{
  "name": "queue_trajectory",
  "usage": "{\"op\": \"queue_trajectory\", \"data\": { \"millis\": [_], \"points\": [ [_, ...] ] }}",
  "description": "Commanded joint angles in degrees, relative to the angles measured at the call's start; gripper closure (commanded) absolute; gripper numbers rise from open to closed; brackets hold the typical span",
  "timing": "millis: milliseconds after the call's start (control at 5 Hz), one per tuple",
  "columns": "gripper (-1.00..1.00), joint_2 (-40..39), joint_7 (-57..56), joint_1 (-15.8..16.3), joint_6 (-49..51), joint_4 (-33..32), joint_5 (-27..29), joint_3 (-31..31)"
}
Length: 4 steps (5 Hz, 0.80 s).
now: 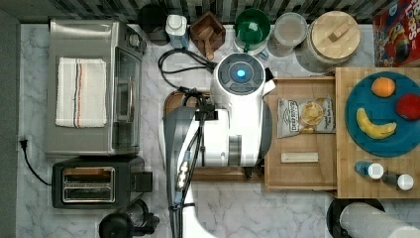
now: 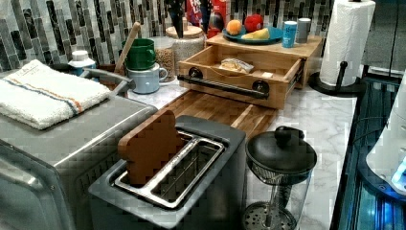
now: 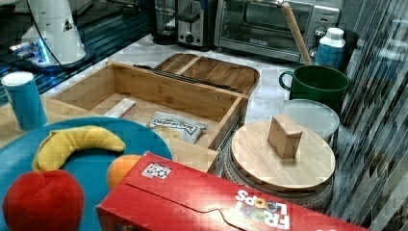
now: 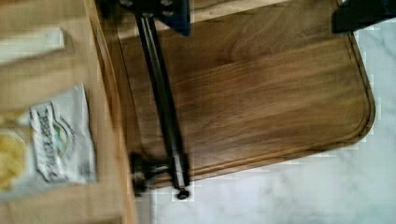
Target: Close the drawer.
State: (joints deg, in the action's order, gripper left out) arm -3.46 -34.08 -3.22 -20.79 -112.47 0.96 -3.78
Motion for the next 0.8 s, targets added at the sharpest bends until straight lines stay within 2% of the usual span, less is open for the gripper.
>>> {"op": "queue_trajectory", "data": {
  "millis": [200,600,800],
  "points": [
    [1.0,-3.35,-12.66,1.12,-0.15,-0.27,-0.31,-2.18],
    [1.0,-7.63,-14.18,0.45,-5.18,-1.0,-3.36,-1.84],
    [1.0,-8.78,-13.96,0.48,-9.31,-3.5,-3.53,-2.18]
  ]
}}
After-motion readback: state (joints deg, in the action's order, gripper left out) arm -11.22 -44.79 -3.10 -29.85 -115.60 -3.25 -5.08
